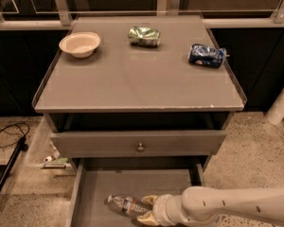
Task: Pick water bottle from middle drawer and place on counter
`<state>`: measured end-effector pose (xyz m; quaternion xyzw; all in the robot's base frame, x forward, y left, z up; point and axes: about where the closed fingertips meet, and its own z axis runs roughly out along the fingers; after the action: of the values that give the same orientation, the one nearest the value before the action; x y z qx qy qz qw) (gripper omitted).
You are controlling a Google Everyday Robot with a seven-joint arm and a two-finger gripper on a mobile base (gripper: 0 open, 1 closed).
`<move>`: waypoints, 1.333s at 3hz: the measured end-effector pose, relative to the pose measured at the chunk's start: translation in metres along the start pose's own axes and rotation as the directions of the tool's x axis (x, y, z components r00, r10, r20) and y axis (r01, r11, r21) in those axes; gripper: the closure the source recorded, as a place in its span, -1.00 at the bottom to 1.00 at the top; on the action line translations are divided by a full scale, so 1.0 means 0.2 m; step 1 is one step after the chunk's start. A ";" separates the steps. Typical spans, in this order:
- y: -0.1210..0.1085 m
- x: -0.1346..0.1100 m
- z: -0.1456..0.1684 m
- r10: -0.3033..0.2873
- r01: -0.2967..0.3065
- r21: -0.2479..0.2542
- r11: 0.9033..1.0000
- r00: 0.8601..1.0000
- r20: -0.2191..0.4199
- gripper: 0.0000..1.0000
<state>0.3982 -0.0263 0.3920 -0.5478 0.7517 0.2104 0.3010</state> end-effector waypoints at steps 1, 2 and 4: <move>0.04 -0.09 -0.18 -0.038 0.037 0.009 0.999 0.999 0.031 1.00; 0.05 -0.23 -0.44 -0.100 0.097 0.046 0.994 0.992 0.078 1.00; -0.01 -0.58 -1.16 -0.218 0.204 0.189 0.961 0.974 0.058 1.00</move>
Offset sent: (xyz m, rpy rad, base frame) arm -0.0300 -0.0509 0.1732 0.0790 -0.2220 0.0496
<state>0.3734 -0.0958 0.6400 -0.5865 0.6926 0.1289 0.3997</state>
